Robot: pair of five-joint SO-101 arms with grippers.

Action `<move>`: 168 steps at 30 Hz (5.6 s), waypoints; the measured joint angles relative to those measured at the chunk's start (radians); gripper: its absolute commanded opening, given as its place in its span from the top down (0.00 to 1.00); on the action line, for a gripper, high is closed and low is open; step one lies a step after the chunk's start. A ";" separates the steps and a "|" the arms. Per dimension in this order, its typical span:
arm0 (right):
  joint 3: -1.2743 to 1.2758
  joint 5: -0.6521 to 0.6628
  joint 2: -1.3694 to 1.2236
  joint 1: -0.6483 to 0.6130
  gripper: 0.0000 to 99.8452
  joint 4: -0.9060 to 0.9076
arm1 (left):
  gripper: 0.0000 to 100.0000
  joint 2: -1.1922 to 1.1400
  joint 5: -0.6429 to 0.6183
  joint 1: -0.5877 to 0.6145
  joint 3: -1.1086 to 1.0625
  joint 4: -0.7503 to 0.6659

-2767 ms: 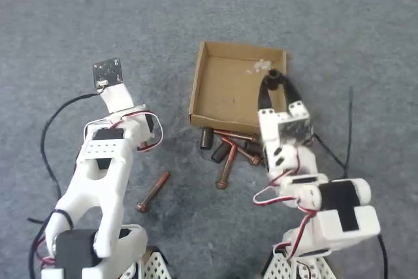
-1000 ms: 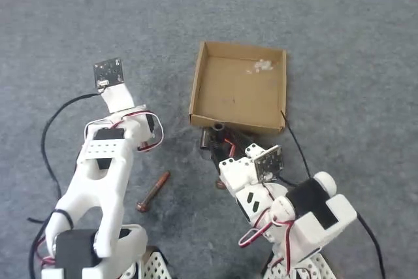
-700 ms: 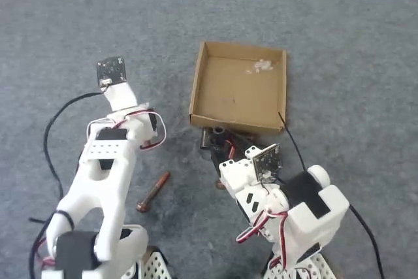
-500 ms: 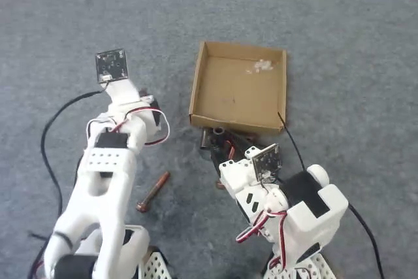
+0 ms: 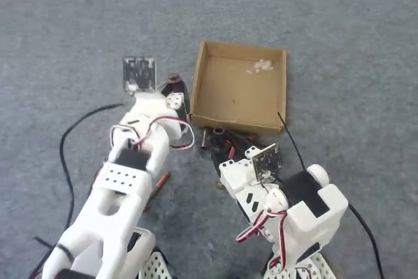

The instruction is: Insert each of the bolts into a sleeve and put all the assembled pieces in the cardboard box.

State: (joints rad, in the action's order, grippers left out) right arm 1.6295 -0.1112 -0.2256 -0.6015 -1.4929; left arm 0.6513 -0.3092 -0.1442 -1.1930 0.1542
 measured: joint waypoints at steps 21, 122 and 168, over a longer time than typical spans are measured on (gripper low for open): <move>-0.003 0.000 -0.002 0.008 0.99 0.000 | 0.99 0.008 0.000 -0.164 -0.135 -0.408; -0.003 0.078 -0.003 -0.058 0.99 0.021 | 0.99 0.338 -0.126 -0.213 -0.206 0.046; -0.002 0.083 -0.003 -0.058 0.99 0.021 | 0.99 0.362 -0.011 -0.250 -0.427 -0.288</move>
State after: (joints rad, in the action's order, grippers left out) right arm 1.6280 -0.0284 -0.2286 -0.6598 -1.4714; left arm 1.0134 -0.3199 -0.3943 -1.6195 -0.1343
